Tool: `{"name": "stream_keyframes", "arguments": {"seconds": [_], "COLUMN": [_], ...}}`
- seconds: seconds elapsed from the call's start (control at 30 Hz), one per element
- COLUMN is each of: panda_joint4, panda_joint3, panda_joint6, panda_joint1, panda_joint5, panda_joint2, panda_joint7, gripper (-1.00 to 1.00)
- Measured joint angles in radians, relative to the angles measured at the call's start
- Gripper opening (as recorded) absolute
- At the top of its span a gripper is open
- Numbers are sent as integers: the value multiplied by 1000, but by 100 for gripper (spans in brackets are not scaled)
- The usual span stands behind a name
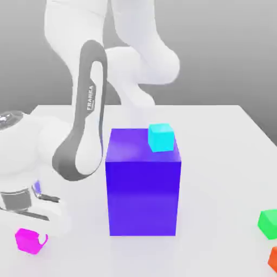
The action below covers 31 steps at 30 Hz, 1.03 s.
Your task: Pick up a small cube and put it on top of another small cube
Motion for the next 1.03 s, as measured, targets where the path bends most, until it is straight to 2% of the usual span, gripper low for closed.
{"name": "stream_keyframes", "arguments": {"seconds": [0.37,0.77,0.9,0.93,1.03], "panda_joint4": [-2,8,19,20,20], "panda_joint3": [251,572,554,545,545], "panda_joint6": [-68,-125,-20,1,1], "panda_joint1": [272,581,634,642,642], "panda_joint5": [-166,-325,-405,-418,-418], "panda_joint2": [-82,-133,-14,9,9], "panda_joint7": [-154,-366,-332,-323,-323], "gripper": [-100,-100,-100,100,100]}}
